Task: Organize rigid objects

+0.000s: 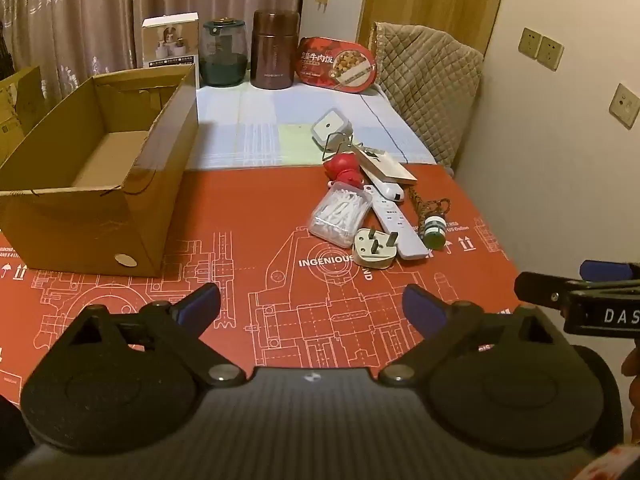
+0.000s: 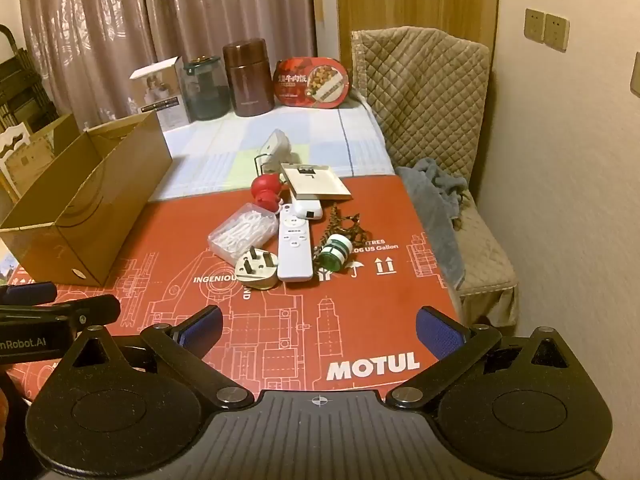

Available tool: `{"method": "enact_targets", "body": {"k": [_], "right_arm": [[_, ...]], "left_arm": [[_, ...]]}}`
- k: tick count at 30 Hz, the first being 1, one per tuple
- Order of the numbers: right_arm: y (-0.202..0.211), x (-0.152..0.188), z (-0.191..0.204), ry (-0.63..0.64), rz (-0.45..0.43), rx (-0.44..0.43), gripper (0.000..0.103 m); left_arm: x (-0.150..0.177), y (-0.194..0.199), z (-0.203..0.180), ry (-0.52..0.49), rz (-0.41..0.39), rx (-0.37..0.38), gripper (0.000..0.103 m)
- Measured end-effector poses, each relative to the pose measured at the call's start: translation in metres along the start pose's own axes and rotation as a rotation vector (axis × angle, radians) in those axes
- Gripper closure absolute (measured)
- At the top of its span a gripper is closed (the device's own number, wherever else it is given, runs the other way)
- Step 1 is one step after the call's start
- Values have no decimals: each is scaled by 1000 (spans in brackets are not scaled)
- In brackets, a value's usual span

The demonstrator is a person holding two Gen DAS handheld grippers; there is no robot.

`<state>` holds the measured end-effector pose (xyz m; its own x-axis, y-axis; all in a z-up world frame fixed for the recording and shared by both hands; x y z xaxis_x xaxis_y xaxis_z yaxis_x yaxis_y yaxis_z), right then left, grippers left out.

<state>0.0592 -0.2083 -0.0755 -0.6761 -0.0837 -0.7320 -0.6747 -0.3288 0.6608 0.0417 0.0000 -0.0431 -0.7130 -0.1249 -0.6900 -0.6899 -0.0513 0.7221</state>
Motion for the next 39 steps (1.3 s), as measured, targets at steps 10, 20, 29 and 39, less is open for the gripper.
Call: {"method": "enact_targets", "body": {"k": [10, 20, 29, 39], "right_arm": [[2, 0, 2, 3, -6, -2, 3], [10, -3, 0, -8, -9, 1, 3], [9, -2, 0, -7, -12, 3, 3], [9, -1, 1, -7, -12, 3, 3]], "left_arm": [[2, 6, -1, 12, -13, 23, 8], [1, 4, 1, 8, -8, 22, 8], [1, 4, 0, 7, -9, 21, 8], [1, 4, 0, 8, -8, 21, 8]]}}
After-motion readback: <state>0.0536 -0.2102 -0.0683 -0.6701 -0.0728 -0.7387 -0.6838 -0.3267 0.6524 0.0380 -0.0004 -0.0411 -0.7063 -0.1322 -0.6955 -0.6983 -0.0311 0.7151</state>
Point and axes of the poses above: each gripper's, at about its wrist camera, not at the fingertips, and y roughly against the way its jaws point, z to its left, x to its underside, the point moved 6 cm from there along -y, roughly the way its jaws point, and after that the axes turned 3 degrees about -x, right-handed, at the moved point
